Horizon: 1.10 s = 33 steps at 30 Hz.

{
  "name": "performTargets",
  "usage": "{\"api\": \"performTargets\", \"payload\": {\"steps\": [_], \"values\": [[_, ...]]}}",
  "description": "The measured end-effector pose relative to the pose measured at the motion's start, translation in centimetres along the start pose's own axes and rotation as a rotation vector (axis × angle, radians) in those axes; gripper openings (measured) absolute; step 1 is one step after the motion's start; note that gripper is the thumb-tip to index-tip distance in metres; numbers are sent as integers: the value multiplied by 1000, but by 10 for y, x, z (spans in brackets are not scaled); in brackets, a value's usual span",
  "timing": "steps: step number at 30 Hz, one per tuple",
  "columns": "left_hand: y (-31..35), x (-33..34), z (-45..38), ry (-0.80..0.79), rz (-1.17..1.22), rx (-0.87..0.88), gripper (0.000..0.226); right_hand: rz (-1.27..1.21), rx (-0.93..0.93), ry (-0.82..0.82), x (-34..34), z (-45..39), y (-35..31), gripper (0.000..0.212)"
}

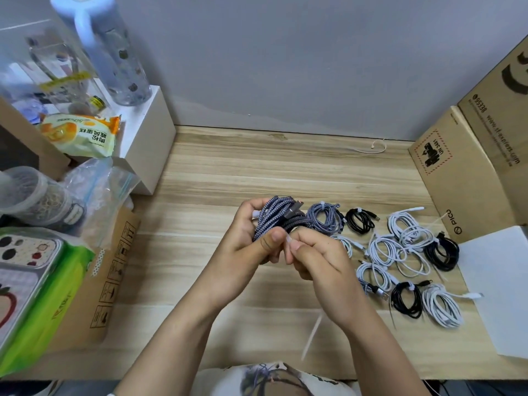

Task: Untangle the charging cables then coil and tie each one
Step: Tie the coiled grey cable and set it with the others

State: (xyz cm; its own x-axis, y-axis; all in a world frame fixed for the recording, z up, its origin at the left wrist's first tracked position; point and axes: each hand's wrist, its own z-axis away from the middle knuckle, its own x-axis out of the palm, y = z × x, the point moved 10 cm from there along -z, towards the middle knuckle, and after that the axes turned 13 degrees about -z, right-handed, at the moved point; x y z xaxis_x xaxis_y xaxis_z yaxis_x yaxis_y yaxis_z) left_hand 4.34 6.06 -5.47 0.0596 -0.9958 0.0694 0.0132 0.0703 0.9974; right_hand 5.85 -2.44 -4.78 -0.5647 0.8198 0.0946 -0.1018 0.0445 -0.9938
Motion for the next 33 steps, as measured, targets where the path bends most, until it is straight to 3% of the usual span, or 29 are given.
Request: {"api": "performTargets", "payload": {"steps": [2,6,11,17,24,26,29,33], "values": [[-3,3,1,-53,28,-18,59,-111,43,-16,1,0,1,22],[-10,7,1,-125,116,-68,39,-260,108,-31,5,1,1,22],[-5,3,0,-50,-23,-62,21,-239,246,-18,2,1,11,26],[-9,12,6,-105,-148,-59,23,-131,442,-29,-4,4,24,34],[-22,-19,3,167,-241,-123,23,329,222,-12,0,2,16,20],[-20,-28,3,219,-219,-131,25,432,123,25,-1,3,4,28],[-17,-33,0,235,-209,-117,25,436,-44,46,3,5,-16,34],[-14,-32,2,244,-94,-116,23,364,-202,-75,20,10,-31,28]]}}
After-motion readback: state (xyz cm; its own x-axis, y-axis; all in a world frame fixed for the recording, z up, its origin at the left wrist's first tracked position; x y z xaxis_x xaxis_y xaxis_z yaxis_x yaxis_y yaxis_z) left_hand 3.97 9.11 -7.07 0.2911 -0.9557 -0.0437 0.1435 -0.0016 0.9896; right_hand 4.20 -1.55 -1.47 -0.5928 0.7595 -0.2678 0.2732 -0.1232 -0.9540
